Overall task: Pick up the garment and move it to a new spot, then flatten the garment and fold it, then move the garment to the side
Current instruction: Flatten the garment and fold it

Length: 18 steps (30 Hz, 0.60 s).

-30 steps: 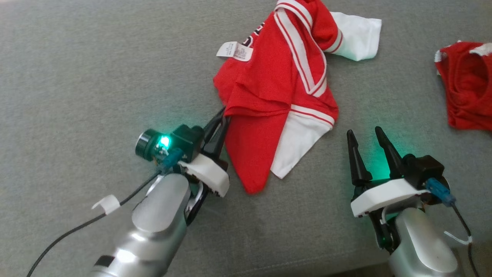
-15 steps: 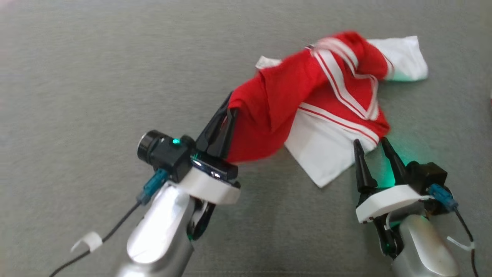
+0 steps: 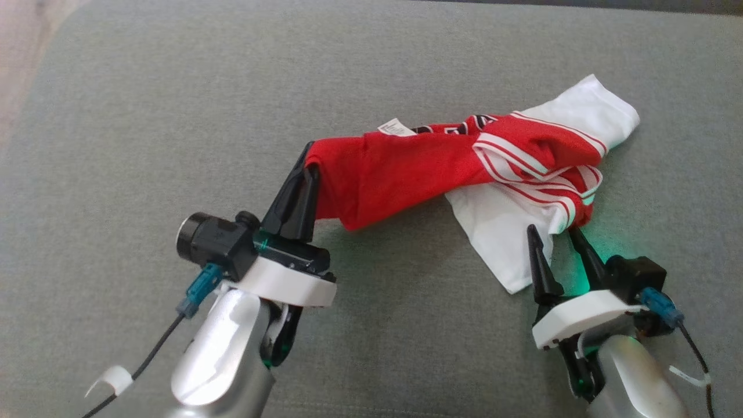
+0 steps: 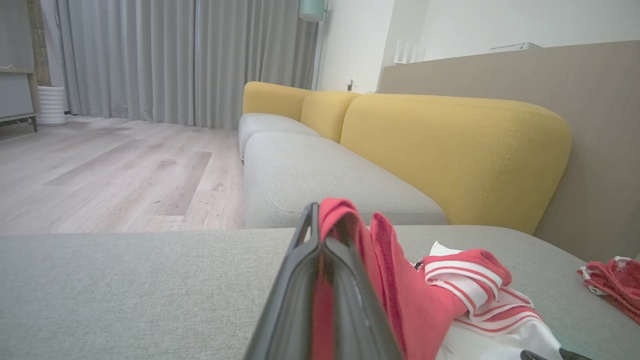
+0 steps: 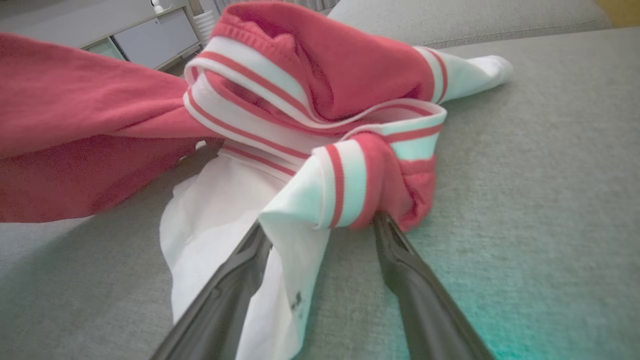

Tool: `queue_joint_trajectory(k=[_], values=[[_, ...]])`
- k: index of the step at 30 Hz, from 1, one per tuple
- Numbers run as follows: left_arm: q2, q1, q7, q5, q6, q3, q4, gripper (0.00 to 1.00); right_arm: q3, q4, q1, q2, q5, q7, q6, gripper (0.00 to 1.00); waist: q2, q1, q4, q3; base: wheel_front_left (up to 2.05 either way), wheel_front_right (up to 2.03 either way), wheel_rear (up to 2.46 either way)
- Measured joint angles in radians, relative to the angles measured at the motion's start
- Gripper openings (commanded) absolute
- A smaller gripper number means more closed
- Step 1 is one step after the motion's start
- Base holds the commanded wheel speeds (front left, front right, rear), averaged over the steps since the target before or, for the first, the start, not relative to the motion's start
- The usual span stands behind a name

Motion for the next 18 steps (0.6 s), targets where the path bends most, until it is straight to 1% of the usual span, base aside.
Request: queue_joint_trajectory(k=[3,5,9,13,16,18], values=[[0.0,-0.003,0.0,0.004,0.003,0.021,0.025,0.0,0.007,0.0,-0.002,0.0,0.0,0.0,0.0,1.0,0.0,-0.0001,-0.02,0.016,0.0,0.0,0.0],[-0.001,-0.011,-0.001,0.001,0.003,0.044,0.077,0.0,0.015,-0.001,-0.007,0.0,0.002,0.0,0.0,1.0,0.0,0.0,-0.037,0.028,0.0,0.0,0.0],[-0.001,-0.065,-0.002,-0.003,0.004,0.12,0.183,0.0,0.037,-0.015,-0.032,0.0,0.018,0.0,0.0,1.0,0.0,0.0,-0.076,0.054,0.0,0.0,0.0],[0.006,-0.158,-0.002,0.04,0.011,0.202,0.269,0.0,0.047,-0.033,-0.052,0.0,0.019,0.0,0.0,1.0,0.0,0.0001,-0.114,0.084,0.0,0.0,0.0],[0.015,-0.212,-0.002,0.063,0.025,0.26,0.332,0.0,0.053,-0.039,-0.054,0.0,0.019,0.0,0.0,1.0,0.0,0.0,-0.136,0.105,0.0,0.0,0.0],[0.02,-0.236,-0.002,0.065,0.025,0.296,0.377,0.0,0.059,-0.046,-0.06,0.0,0.02,0.0,0.0,1.0,0.0,0.0001,-0.147,0.117,0.0,0.0,0.0]])
